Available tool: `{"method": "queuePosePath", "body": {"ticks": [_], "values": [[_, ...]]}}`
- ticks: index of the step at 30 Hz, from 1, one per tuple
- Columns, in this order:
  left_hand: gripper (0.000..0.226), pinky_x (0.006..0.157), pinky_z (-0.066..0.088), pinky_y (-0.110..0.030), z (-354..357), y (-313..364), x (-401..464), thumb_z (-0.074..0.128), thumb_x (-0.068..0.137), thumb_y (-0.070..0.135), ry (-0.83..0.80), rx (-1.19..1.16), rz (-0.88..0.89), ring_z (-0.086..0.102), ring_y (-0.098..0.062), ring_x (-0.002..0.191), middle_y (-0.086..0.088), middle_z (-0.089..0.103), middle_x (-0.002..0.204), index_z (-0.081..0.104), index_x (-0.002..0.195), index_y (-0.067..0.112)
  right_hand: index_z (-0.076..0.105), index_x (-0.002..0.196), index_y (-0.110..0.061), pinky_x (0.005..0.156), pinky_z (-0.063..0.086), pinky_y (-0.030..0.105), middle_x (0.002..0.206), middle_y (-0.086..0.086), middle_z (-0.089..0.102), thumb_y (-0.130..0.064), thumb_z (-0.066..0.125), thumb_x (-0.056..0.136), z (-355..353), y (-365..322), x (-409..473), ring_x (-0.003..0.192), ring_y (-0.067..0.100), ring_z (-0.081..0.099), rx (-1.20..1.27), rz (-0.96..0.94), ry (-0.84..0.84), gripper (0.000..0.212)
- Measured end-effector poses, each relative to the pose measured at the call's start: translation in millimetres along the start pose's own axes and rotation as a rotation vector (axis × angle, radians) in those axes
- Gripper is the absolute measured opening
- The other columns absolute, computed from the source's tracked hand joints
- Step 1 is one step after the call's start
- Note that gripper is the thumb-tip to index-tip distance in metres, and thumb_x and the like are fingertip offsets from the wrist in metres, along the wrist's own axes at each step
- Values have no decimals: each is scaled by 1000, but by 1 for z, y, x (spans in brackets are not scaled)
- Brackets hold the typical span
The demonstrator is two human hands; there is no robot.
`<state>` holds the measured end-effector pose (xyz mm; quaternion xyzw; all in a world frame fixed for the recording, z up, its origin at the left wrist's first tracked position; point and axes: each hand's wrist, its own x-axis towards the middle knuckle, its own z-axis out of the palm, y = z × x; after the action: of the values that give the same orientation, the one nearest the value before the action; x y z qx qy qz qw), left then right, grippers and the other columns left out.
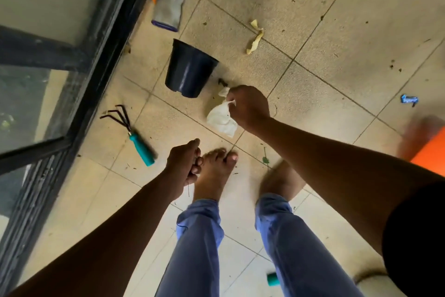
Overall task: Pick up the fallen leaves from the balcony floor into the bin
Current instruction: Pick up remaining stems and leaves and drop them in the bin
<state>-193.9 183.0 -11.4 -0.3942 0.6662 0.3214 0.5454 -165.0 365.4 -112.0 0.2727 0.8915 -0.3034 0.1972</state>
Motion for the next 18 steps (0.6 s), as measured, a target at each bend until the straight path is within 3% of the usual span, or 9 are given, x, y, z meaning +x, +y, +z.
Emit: {"method": "queuePosePath", "body": {"ticks": [4,9,11,13,16,18], "values": [[38,37,20,-14,5,4,-4,52,102,33,-22,-29,5,32,-10,38,-1,45,59,46,67,19,77,92,-23,72,57,28,92,-6,78,-19,73,85,-32,-1,-27,77,9,70,329,152,75,9],[26,36,27,-17,31,22,-16,42,97,9,35,-51,67,36,-14,42,-7,47,59,53,74,10,69,89,-23,70,60,36,84,-10,73,-15,78,80,-62,-29,-75,74,6,69,647,225,153,15],[25,47,45,-22,44,28,-18,43,102,19,34,-139,88,45,-13,42,-6,54,58,61,87,9,66,94,-20,70,59,28,86,-12,72,-14,80,80,-63,-43,-94,77,3,69,744,232,145,21],[35,69,55,-35,54,31,-19,44,105,40,-38,-244,122,59,-15,56,-2,65,63,66,92,17,66,92,-23,73,55,27,85,-14,71,-18,76,82,-58,-53,-108,82,3,67,677,210,133,15],[67,64,41,-29,61,35,-15,32,96,75,-233,-349,182,60,-17,58,-3,61,60,65,71,22,68,81,-25,76,47,36,78,-10,68,-19,69,80,-46,-55,-113,78,15,58,434,108,159,6],[65,57,40,-25,62,34,-7,47,89,79,-195,-279,168,56,-17,51,-4,57,54,61,62,21,62,68,-23,77,43,40,72,-5,59,-16,66,74,-43,-52,-106,73,21,54,306,25,142,10]]}}
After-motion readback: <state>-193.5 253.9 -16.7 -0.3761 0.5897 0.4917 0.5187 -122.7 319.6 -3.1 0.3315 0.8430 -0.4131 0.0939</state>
